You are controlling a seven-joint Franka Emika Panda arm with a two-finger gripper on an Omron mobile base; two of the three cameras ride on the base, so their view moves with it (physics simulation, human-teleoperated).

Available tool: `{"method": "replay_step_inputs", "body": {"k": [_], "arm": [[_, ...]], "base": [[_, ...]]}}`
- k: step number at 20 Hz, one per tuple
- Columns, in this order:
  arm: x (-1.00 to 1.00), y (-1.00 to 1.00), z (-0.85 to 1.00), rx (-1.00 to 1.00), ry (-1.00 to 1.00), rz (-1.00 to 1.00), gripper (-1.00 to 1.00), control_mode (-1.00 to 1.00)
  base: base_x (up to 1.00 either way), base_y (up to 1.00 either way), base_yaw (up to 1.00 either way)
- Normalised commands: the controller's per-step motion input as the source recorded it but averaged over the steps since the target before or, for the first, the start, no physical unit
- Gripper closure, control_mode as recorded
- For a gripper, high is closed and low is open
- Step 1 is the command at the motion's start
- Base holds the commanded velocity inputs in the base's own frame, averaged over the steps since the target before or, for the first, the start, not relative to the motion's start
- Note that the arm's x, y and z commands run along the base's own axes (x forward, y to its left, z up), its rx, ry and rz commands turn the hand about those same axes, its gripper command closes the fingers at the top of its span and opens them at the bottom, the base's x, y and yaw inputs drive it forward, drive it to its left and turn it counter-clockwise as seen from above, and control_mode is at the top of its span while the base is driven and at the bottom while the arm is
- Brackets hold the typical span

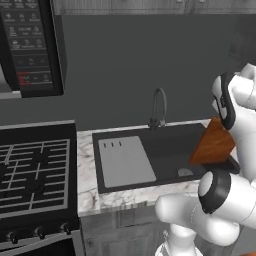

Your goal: Move the cutting board and knife to the sink. Then move spray from the cabinet to the counter.

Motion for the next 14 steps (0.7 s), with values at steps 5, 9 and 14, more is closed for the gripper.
{"method": "replay_step_inputs", "body": {"k": [5,9,14], "arm": [[0.14,0.07,-0.35,0.00,-0.02,-0.10,1.00,-1.00],[0.22,0.25,-0.32,0.00,-0.05,0.00,1.00,-1.00],[0.31,0.24,-0.34,0.00,-0.04,0.00,1.00,-1.00]], "base": [[0.00,0.00,0.00],[0.00,0.00,0.00],[0.00,0.00,0.00]]}}
